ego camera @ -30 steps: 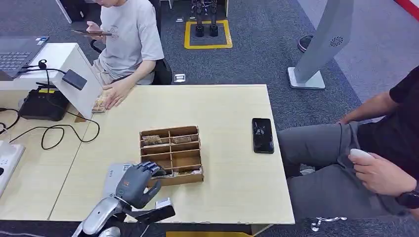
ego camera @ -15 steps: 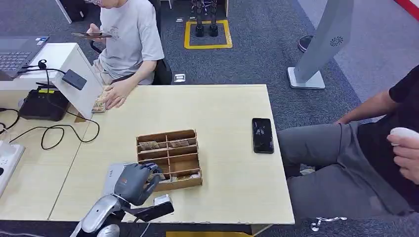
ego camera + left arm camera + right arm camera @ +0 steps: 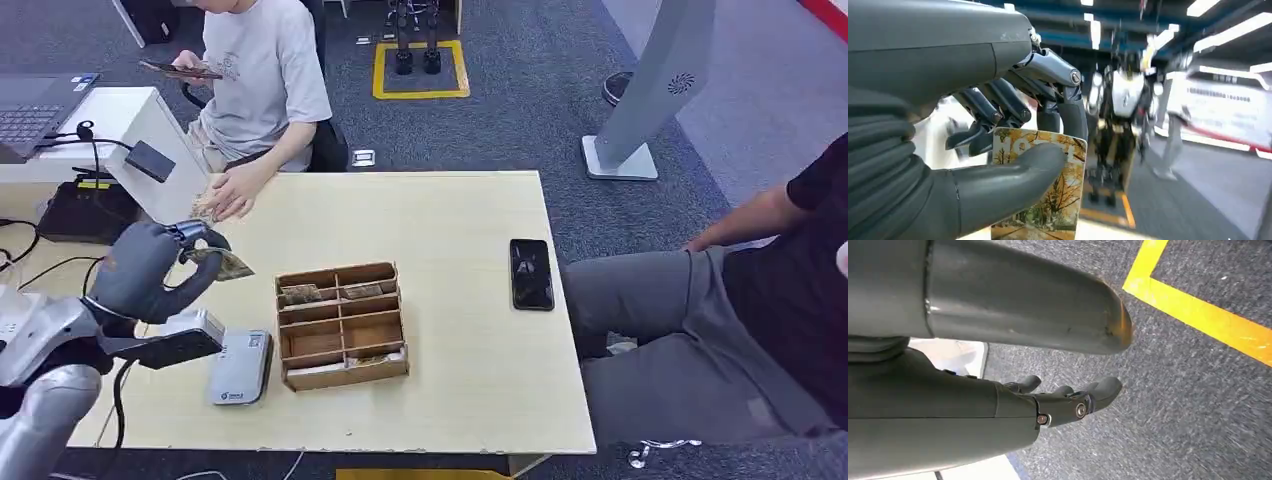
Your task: Pass the card to the sensor for recognition and then transmit it.
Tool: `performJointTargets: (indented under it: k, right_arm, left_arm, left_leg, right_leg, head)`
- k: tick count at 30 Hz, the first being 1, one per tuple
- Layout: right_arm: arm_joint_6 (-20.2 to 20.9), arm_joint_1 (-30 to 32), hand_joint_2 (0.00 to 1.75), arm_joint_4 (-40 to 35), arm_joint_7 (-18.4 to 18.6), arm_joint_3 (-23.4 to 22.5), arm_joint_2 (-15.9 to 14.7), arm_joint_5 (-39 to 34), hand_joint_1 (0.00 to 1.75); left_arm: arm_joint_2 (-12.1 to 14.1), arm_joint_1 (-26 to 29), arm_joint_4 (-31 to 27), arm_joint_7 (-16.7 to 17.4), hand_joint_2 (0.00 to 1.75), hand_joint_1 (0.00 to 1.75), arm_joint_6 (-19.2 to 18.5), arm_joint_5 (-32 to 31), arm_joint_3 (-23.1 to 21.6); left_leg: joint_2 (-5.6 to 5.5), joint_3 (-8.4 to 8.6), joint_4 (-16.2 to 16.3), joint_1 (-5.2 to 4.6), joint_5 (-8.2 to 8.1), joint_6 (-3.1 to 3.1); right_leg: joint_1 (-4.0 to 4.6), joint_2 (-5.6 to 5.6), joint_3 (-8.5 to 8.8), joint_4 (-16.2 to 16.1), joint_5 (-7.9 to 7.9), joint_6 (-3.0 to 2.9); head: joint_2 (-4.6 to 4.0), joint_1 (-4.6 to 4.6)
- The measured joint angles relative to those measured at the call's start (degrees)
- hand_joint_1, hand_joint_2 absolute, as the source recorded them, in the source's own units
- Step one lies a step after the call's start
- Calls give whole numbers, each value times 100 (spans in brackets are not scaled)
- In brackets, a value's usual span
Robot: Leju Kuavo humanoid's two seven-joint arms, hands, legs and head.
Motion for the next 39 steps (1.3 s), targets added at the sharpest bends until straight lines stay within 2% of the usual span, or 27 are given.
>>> performJointTargets:
  k: [3,7,11,15,18,21,27,28,34,39]
  right_arm:
    - [4,-5,0,0,0,-24,0,24,0]
    - [-2,-5,0,0,0,-26,0,70,0]
    - [4,-42,0,-7,9,-26,0,161,0]
    - [101,-104,0,-24,59,-26,2,271,0]
    - [107,-142,0,-35,87,-26,9,328,0]
    - [98,-152,0,-37,120,-26,22,341,0]
    - [98,-131,0,-37,175,-26,24,350,0]
    - [98,-128,0,-37,175,-26,24,350,0]
    - [90,-120,0,-37,138,-26,24,321,0]
    - [37,-98,0,-35,138,-26,24,321,0]
  left_arm:
    - [122,-70,-109,105,175,175,16,-246,140]
    - [111,-297,-26,628,175,175,478,-1611,127]
    - [-98,-909,628,1132,175,175,760,-2740,-73]
    - [-477,-1501,1711,1342,175,175,975,-2999,-298]
    - [-781,-1799,2482,1513,175,175,1507,-3290,-420]
    - [-1047,-1964,3112,1574,175,175,1862,-3414,-468]
    - [-1292,-2020,3649,1576,175,175,1939,-3410,-497]
    - [-1316,-2027,3699,1574,175,0,1939,-3403,-497]
    - [-1382,-2033,3864,1480,175,0,2022,-3179,-497]
    - [-1347,-1752,3913,1584,175,0,2609,-2992,-357]
  left_leg:
    - [0,-1,0,-3,0,1]
    - [-2,-2,2,-4,0,1]
    - [-7,-1,4,-6,3,4]
    - [-4,-1,5,-6,9,7]
    - [0,-1,6,-6,9,7]
    - [-1,-2,6,-6,9,7]
    - [7,-7,6,-6,8,8]
    - [7,-8,6,-6,8,8]
    - [8,-12,5,-5,8,8]
    - [11,-14,3,-5,8,8]
  right_leg:
    - [-2,0,0,-4,-1,2]
    - [-4,-3,-3,-8,1,4]
    - [-7,-8,-1,-8,8,3]
    - [-7,-6,-2,-7,19,4]
    - [-7,-1,-2,-7,20,4]
    - [-7,-1,-3,-7,19,5]
    - [-7,7,-12,-7,19,5]
    - [-7,7,-13,-7,19,5]
    - [-7,7,-13,-7,19,5]
    - [-7,11,-14,-5,19,4]
  head:
    - [0,0]
    - [0,0]
    - [0,0]
    - [0,0]
    - [0,0]
    - [0,0]
    - [0,0]
    - [0,0]
    - [0,0]
    - [0,0]
